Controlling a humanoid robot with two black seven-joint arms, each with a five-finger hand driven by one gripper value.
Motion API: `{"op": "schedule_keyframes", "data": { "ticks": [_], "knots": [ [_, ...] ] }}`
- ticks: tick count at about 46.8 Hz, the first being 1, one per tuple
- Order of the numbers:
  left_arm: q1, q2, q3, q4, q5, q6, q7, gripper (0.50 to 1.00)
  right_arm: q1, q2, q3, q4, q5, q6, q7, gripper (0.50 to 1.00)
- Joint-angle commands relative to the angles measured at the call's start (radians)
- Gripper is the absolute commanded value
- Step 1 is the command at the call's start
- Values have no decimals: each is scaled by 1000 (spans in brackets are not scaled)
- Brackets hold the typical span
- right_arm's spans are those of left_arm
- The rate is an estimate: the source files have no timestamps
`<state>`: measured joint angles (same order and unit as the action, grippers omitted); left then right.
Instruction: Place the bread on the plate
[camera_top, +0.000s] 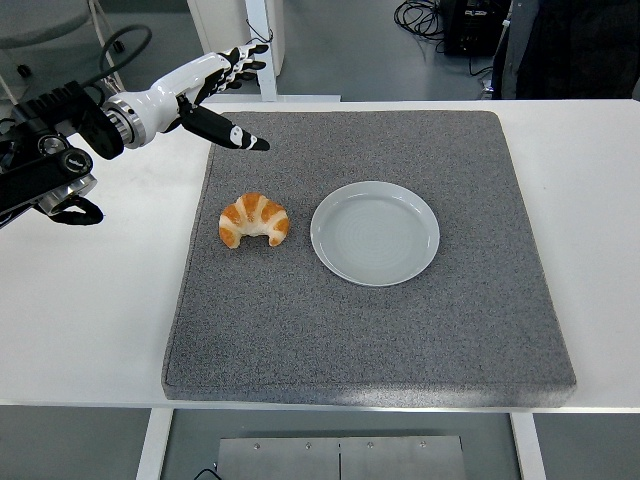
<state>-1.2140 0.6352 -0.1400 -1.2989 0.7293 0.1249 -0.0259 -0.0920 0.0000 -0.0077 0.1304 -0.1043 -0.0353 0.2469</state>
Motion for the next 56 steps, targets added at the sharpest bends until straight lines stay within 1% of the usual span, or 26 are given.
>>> {"op": "schedule_keyframes", "data": {
  "ticks": [1, 7, 13, 17, 25, 30, 34, 41, 46, 56],
  "knots": [
    [1, 8, 22, -25, 48, 9, 12, 995, 0, 0, 0, 0, 0, 0, 0, 1000],
    [1, 8, 66, -40, 143, 32, 46, 993, 0, 0, 0, 0, 0, 0, 0, 1000],
    [4, 8, 112, -65, 257, 71, 43, 992, 0, 0, 0, 0, 0, 0, 0, 1000],
    [7, 3, 145, -65, 305, 76, 43, 990, 0, 0, 0, 0, 0, 0, 0, 1000],
    [7, -5, 201, -65, 320, 78, 43, 986, 1, 0, 0, 0, 0, 0, 0, 1000],
    [7, -11, 212, -65, 352, 79, 44, 984, 1, 0, 0, 0, 0, 0, 0, 1000],
    [13, -26, 215, -57, 377, 108, 46, 992, 0, 0, 0, 0, 0, 0, -1, 1000],
    [16, -38, 249, -51, 392, 134, 46, 993, 0, 0, 0, 0, 0, 0, 0, 1000],
    [19, -55, 287, -23, 423, 177, 44, 992, 0, 0, 0, 0, 0, 0, 0, 1000],
    [42, -63, 303, 29, 467, 200, 41, 992, 1, 0, 0, 0, 0, 0, 0, 1000]
  ]
}}
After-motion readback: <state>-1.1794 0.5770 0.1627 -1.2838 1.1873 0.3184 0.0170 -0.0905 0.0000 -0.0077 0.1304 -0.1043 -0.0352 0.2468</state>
